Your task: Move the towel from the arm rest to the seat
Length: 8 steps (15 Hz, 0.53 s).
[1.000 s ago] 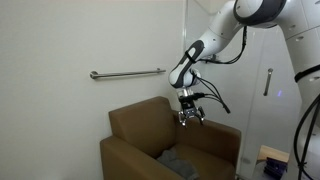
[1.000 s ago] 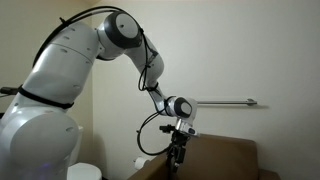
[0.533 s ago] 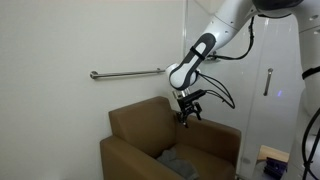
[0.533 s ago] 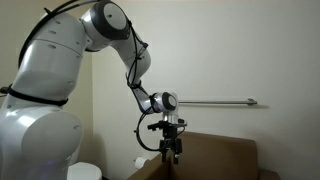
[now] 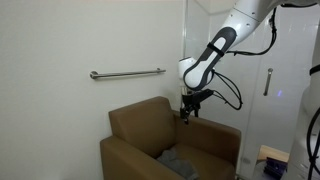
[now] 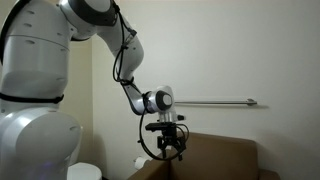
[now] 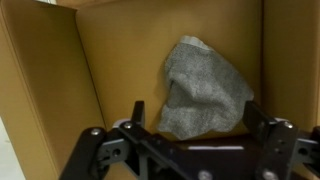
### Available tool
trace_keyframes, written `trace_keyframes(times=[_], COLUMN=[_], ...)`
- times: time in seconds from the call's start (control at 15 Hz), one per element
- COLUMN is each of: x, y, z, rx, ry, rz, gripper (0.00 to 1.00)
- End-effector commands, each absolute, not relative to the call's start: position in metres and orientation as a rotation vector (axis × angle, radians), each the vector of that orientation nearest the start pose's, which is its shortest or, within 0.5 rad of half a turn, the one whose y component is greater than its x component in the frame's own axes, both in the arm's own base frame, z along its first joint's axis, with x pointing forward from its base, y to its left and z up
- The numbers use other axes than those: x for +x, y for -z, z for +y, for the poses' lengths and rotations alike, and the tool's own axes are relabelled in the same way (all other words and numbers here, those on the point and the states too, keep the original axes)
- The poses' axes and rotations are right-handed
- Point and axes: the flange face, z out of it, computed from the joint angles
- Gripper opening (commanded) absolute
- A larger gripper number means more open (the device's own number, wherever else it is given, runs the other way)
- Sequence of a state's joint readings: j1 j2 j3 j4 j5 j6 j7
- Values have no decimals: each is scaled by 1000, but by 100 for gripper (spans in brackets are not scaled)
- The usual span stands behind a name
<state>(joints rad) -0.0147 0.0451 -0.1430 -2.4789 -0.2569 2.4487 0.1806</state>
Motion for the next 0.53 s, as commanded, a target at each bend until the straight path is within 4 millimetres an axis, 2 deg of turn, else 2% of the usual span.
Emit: trace_keyframes(times=[0.0, 0.07, 0.47], x=[454, 460, 461], y=[-275, -271, -271], z=[-77, -78, -77], rx=[-3200, -3246, -3239], ry=[-71, -105, -103], rz=[-6, 105, 89], gripper=[100, 100, 100])
